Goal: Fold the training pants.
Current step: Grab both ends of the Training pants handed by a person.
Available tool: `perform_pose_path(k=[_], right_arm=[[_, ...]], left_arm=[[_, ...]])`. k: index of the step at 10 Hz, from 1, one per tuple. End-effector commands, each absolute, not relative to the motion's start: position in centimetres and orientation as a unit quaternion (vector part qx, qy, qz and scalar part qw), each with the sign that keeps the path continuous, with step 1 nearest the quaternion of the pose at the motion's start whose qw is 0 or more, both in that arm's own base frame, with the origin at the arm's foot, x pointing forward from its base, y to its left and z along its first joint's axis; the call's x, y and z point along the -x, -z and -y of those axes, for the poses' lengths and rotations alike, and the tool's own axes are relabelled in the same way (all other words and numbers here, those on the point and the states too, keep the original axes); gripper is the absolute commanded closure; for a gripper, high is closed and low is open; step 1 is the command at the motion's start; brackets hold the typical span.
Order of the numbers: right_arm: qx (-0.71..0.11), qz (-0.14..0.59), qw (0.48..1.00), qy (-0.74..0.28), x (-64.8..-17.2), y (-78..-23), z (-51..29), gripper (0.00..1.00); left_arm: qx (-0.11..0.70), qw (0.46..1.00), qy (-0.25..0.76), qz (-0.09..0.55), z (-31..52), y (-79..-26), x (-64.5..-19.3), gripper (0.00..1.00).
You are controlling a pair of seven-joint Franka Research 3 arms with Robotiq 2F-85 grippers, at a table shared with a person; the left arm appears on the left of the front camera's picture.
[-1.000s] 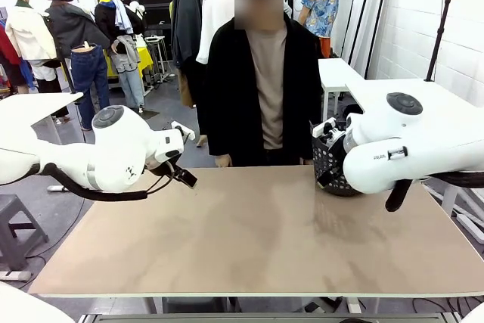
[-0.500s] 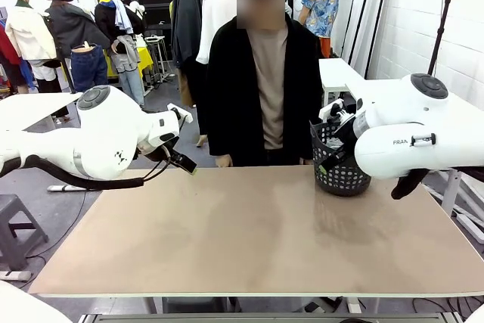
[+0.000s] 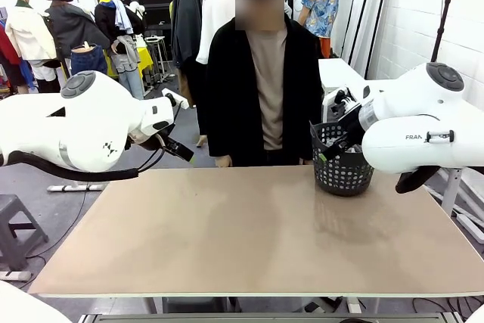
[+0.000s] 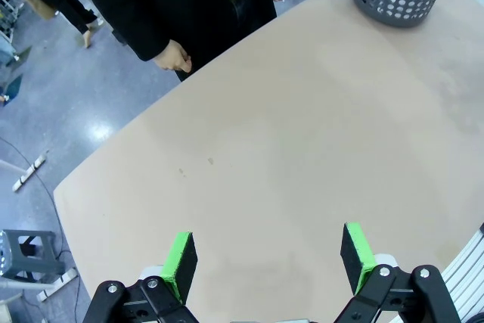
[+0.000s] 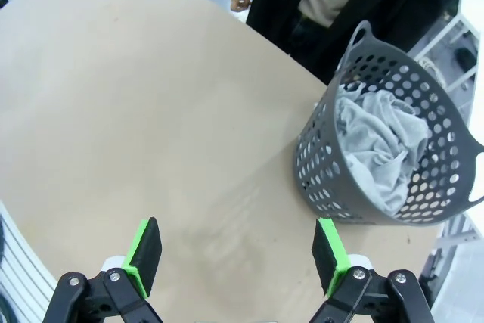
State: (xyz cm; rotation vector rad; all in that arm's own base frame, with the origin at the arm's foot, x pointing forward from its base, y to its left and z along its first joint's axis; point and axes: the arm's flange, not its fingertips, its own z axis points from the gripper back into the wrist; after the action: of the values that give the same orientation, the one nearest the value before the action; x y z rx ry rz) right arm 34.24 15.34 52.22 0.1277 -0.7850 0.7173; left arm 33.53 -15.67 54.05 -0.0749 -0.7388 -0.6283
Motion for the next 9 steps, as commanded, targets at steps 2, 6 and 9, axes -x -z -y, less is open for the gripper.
perform_pose_path(k=[2, 6, 9], right_arm=[[-0.076, 0.385, 0.851, -0.348, -33.65, -52.63, -15.09, 0.0], [-0.063, 0.384, 0.855, -0.343, -33.78, -53.04, -15.34, 0.0], [-0.063, 0.384, 0.855, -0.343, -33.78, -53.04, -15.34, 0.0]], left_arm=[[0.041, 0.884, 0.295, 0.36, 15.87, -54.48, -32.62, 0.0], [0.036, 0.88, 0.303, 0.363, 15.69, -54.77, -33.05, 0.0], [0.036, 0.88, 0.303, 0.363, 15.69, -54.77, -33.05, 0.0]])
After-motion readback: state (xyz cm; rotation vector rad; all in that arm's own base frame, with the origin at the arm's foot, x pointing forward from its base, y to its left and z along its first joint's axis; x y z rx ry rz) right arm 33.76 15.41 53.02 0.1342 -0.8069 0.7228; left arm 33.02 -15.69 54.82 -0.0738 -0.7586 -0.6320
